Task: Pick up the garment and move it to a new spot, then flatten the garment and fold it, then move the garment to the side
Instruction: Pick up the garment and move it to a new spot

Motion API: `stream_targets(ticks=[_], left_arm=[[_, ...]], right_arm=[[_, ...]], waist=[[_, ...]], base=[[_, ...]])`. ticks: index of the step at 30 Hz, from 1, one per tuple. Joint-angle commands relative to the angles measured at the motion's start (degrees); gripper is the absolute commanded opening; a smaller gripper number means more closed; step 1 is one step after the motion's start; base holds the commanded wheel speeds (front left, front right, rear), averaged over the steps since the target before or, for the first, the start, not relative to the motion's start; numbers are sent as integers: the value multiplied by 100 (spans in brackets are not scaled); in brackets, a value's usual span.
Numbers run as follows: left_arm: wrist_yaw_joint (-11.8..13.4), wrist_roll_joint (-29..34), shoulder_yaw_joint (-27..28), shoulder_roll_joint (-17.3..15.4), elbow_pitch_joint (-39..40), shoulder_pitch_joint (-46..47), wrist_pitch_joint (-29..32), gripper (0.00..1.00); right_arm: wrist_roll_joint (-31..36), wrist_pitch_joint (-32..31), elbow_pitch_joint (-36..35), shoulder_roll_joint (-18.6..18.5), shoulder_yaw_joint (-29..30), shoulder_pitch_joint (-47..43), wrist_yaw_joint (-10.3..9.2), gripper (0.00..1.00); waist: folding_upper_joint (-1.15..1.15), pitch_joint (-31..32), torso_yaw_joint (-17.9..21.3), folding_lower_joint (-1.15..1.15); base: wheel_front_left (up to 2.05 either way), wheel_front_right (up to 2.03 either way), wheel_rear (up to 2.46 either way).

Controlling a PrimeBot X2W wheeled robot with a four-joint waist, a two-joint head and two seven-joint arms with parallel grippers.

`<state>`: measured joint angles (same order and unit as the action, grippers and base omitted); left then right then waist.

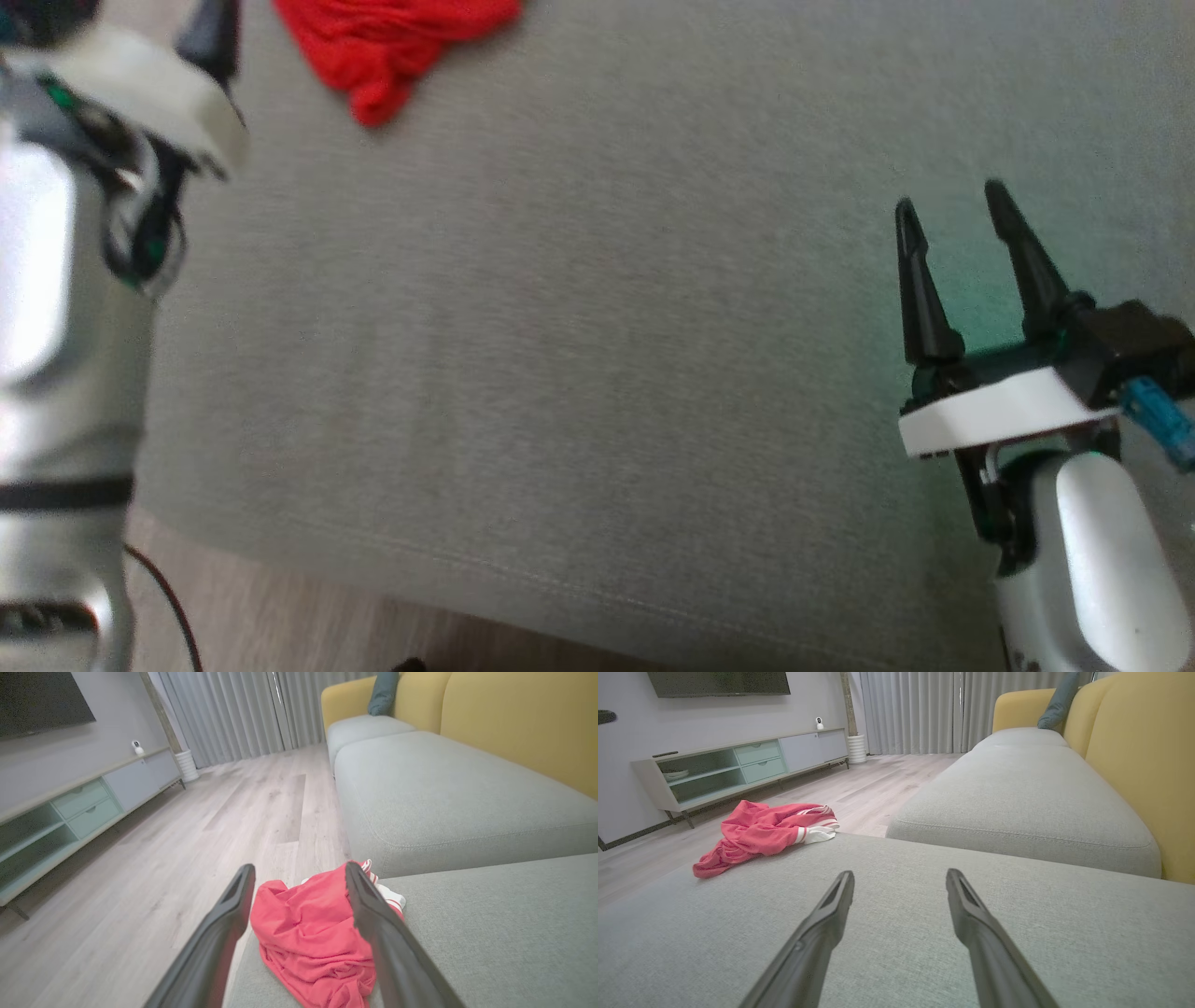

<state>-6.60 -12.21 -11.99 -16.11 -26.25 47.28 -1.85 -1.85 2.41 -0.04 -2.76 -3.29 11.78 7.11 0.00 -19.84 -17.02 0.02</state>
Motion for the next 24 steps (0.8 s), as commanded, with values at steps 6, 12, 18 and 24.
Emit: stream_targets(ticks=[6, 12, 18, 24], left_arm=[[-66, -279, 18, -478, -997, 1130, 520, 100], [-86, -738, -445, -505, -1776, 1582, 937, 100], [-88, -1084, -636, -676, -2409, 1807, 1011, 100], [-88, -1324, -757, -735, -2895, 1851, 1003, 0]], right_arm=[[134, -98, -532, -11, -185, 252, 37, 100], [290, -186, -860, -11, -25, 196, 37, 100], [326, -239, -1093, -11, -19, 133, 37, 100], [318, -233, -1140, -11, -24, 118, 37, 100]], waist=[[0, -984, 934, -2], [0, -1298, 1112, -2], [0, -1477, 1197, -2], [0, -1521, 1220, -2]], base=[[0, 0, 0], [0, 0, 0], [0, 0, 0], [0, 0, 0]])
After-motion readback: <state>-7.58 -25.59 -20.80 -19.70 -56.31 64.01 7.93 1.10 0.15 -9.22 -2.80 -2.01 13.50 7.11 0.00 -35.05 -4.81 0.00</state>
